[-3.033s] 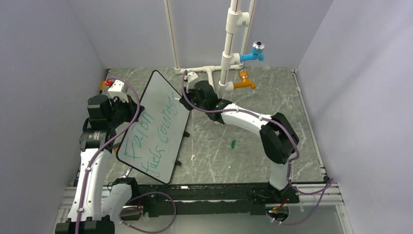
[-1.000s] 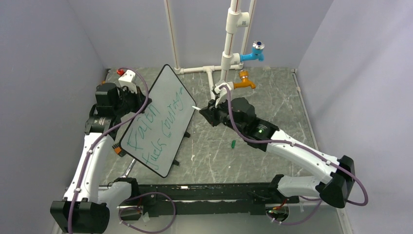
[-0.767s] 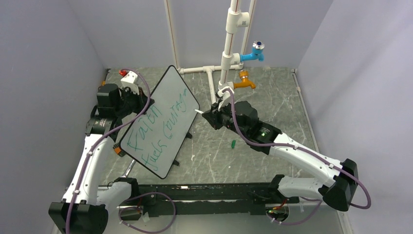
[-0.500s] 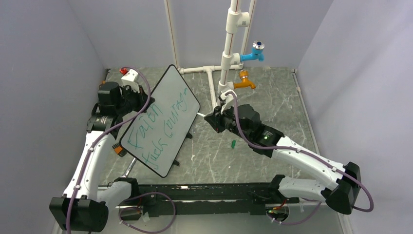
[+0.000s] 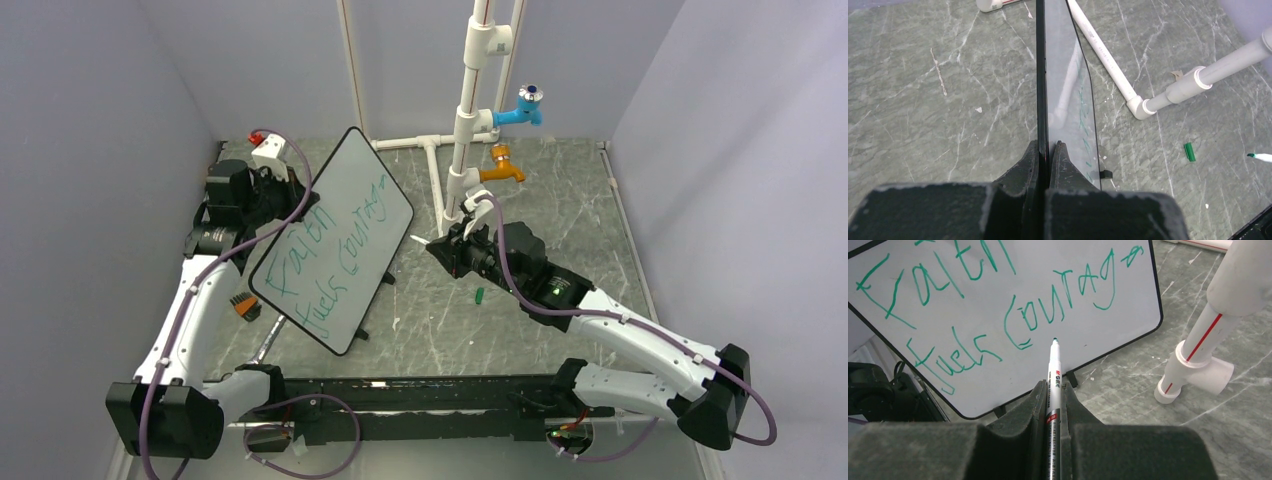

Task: Write a sentence on the whiteboard
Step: Put down the whiteboard on the whiteboard stand.

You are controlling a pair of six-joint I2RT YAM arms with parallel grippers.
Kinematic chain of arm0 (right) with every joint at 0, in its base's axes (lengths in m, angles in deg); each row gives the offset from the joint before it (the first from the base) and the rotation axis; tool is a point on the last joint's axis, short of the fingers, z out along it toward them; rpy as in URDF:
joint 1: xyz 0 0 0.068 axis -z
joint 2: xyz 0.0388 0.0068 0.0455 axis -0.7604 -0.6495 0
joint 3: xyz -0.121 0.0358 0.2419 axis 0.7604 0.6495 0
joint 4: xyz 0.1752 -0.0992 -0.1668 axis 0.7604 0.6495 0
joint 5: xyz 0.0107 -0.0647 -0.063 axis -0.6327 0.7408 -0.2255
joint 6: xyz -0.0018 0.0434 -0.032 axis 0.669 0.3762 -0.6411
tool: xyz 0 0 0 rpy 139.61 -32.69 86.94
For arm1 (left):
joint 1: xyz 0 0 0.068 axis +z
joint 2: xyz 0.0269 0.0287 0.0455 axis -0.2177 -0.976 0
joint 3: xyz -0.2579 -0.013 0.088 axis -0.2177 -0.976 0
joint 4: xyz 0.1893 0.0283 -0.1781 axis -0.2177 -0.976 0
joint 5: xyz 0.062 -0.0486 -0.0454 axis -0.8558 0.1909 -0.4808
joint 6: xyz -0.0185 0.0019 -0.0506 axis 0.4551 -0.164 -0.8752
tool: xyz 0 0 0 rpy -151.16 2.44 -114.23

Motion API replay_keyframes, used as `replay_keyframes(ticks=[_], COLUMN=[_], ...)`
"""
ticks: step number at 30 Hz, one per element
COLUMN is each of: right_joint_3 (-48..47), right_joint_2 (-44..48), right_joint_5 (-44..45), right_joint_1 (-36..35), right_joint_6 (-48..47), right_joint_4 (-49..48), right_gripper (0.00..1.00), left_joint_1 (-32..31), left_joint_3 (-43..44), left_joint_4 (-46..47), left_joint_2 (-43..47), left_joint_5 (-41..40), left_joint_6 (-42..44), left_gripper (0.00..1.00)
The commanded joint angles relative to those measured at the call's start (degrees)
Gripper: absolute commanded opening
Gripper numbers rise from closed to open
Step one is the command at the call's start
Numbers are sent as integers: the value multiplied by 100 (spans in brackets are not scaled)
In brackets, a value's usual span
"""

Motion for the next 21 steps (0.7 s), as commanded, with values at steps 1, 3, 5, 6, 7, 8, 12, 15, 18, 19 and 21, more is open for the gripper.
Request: replay_keyframes(ticks=[1, 3, 5, 6, 7, 8, 12, 15, 18, 19, 21], right_joint_3=[71, 77, 96, 87, 81, 68, 80, 104, 102, 86, 76], right_joint_2=[122, 79, 53, 38, 20, 11, -20, -84, -151, -181, -220], right_joint_5=[53, 14, -20, -31, -34, -34, -17, -25, -19, -17, -21], right_joint_1=[-30, -26, -28, -24, -23, -27, -28, -24, -27, -22, -21], right_joint_6=[104, 121, 140, 136, 128, 117, 85, 109, 114, 114, 114], right_joint_4=[-211, -231, -274, -272, -266, -244, -266, -286, -296, -302, -310], right_gripper=[0, 0, 0, 0, 0, 0, 0, 0, 0, 0, 0], left_joint_1=[-241, -265, -384, -401, -405, -407, -401, -408, -407, -405, -403], left_joint_3=[-1133, -1191, -1227, -1247, -1254, -1263, -1167, -914, -538, -434, -338], left_joint_4=[-1922, -1930, -1866, -1849, -1834, -1831, -2031, -2377, -2864, -3024, -3252], left_joint_2=[-800, -830, -672, -585, -526, -491, -494, -260, -46, -11, 84], left_joint_5=[-50, -38, -138, -118, -114, -129, -665, -1365, -1778, -1799, -1811], left_joint_6=[304, 95, -129, -233, -299, -311, -162, -87, -8, 5, -45], left_gripper=[0, 0, 0, 0, 0, 0, 0, 0, 0, 0, 0])
